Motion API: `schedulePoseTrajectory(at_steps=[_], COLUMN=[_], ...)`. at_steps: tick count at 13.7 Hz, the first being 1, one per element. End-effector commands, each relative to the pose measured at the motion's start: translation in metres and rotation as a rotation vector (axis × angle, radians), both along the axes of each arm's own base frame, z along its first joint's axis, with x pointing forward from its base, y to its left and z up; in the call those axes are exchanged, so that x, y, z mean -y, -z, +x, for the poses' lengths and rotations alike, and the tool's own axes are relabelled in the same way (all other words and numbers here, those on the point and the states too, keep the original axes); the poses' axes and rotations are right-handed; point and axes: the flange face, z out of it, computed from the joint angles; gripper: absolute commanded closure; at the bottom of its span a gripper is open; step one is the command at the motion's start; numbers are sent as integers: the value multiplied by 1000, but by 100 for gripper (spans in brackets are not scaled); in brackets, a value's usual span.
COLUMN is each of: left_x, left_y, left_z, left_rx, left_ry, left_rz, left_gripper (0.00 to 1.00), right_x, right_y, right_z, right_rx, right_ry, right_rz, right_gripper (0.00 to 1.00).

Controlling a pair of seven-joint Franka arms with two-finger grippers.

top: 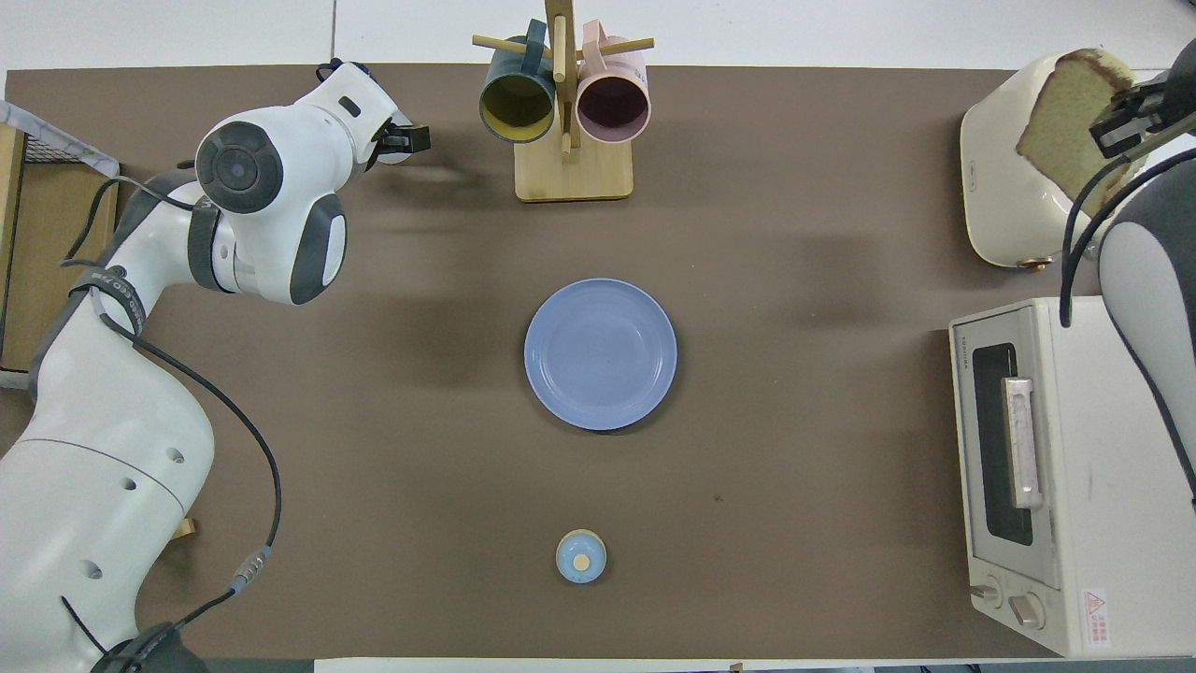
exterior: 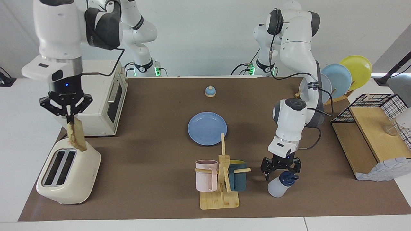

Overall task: Put bread on plate and add seasoning
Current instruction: 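Reach the left gripper to the bottle while the right gripper reaches the toast, then lift the toast with the right gripper while the left gripper grasps the bottle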

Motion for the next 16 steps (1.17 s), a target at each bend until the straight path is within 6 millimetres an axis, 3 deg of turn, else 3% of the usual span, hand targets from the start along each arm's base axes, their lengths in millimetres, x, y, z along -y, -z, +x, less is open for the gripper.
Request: schedulePoseTrajectory(at_steps=[1,2,6,7,8,10,12,16], left_x=[-2,-2,-6,-7,-14,-13,-12,-6], left_y=[0,2,4,4,3,3,3,5], left_z=[10,11,15,16,20,24,24,21], left_rx=[30,30,71,79,93,100,100,96], left_ry=[-10,-12,-16,-17,-29,-31,-29,-17], left_rz=[10,9,-7,-11,-18,-22,-22,-18], left_gripper=[0,0,0,0,0,0,0,0], right_x=[-51,-77,-110,-121,-155,-206,-251,-303], right_y=[-14,-13,16,31,49,91,123,173], right_z=[-30,-42,-56,-61,-73,-91,-92,-89], right_rx=[-43,-53,-175,-181,-154,-106,-92,-68], right_ry=[83,179,328,381,407,460,490,459], right_rz=[158,212,513,564,616,677,712,734], right_gripper=[100,100,100,100,100,100,100,100])
